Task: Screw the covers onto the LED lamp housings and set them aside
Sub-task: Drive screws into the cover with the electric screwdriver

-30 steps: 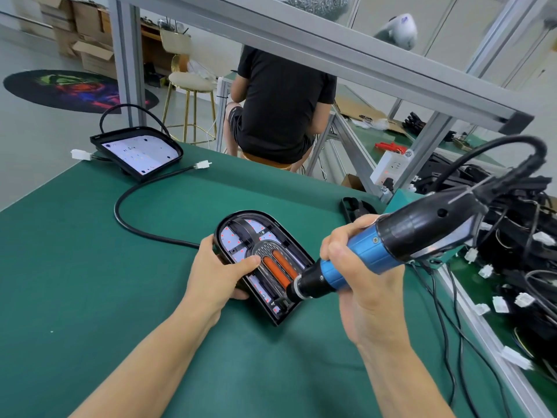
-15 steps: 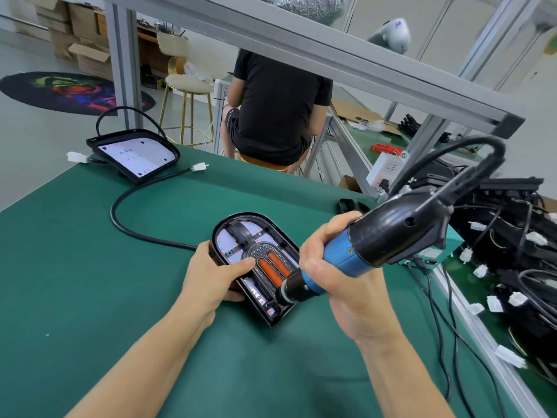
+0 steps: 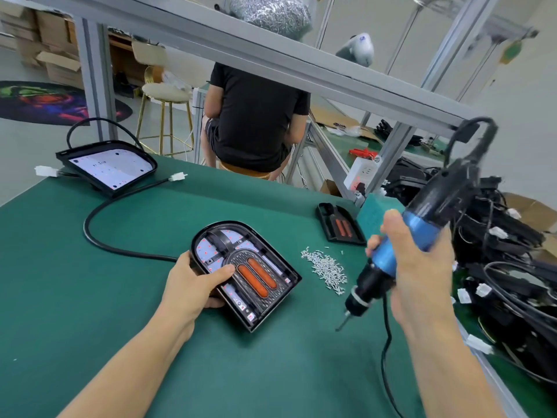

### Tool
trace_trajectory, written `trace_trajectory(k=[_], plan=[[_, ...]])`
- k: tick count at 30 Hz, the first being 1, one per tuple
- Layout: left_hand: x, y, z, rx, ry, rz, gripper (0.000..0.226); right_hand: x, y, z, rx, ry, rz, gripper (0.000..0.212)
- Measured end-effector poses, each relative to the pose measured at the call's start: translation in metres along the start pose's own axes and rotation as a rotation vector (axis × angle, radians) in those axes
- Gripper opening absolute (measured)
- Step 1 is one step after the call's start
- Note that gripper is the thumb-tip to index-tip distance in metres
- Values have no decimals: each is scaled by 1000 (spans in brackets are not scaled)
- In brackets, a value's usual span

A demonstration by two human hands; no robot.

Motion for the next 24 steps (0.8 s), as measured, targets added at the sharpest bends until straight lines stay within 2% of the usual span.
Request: trace_trajectory(k=[4,6,10,14,16,19,24], plan=[[0,0,1,-8,-1,-8,35,17,58,17,-423,-204,11,30],[0,-1,1,-9,-2,-15,35,19,84,30,-646,-351,-31,40],[0,-2,2,-5,-10,-22,34,17,111,59,-1214,-509,-246,65],[-1,-2,2,-4,-11,-33,36,15,110,81,-1587,-536,-419,65],[-2,-2,2,-3,-12,-39,36,18,107,91,-1674,-515,-467,62],[-2,-2,3,-6,-11,-42,39,23,102,101,-1670,-492,-484,56],[-4,-3,3,-1,-20,-48,39,27,104,114,-1680,-573,-597,60]])
Point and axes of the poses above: each hand's wrist, its own x-axis towards the middle knuckle, its own y-axis out of the back of the hand, z = x × y, the point moved 3 cm from there along x, towards the middle knuckle, and after that the axes turned 7 degrees about y, right-handed, at the moved point
